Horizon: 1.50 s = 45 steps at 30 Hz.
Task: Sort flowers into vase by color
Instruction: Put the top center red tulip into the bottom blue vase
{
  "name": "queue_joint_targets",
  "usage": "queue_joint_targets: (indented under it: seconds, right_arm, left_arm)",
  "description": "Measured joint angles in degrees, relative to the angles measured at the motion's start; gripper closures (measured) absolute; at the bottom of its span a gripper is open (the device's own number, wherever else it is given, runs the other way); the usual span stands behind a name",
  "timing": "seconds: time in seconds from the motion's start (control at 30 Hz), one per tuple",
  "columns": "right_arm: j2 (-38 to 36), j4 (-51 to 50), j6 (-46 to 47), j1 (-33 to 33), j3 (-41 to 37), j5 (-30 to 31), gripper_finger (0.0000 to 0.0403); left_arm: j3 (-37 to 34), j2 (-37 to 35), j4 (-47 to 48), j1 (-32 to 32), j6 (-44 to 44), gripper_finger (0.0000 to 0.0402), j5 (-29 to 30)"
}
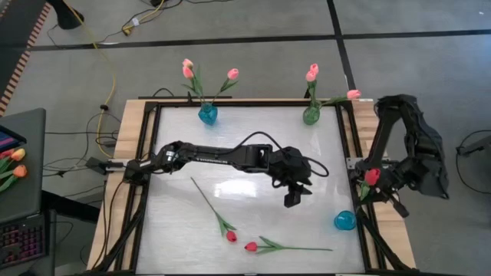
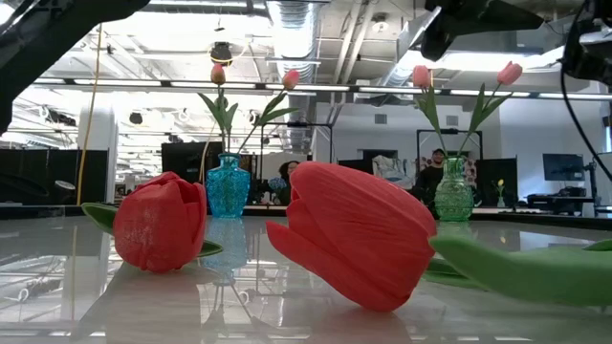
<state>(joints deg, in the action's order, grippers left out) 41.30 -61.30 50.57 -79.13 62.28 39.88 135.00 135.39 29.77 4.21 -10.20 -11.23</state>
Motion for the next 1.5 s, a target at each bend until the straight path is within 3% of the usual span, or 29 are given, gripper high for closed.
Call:
queue_joint_targets:
  seconds: [0.1,0.27,1.27,1.5]
  right_arm:
    - [1.1,-6.3,7.6,-3.8,0.0,5.1,0.0375]
    - [3.4,-11.2,15.6,-6.6,0.0,6.3,0.0375]
    - [13.9,-13.8,23.1,-7.3,-1.7,7.7,0.0369]
    - [14.9,-13.3,23.2,-7.3,-1.7,4.9,0.0357]
  left_arm:
    - [0.0,0.0,-1.2,-0.2,-0.3,0.0264,-0.1]
    - [0.0,0.0,-2.4,-0.4,-0.8,0.0267,-0.1]
    - [0.0,0.0,-2.7,-0.7,-1.0,0.0267,-0.5]
    - [0.0,0.0,-2.7,-0.7,-1.1,0.0267,-0.5]
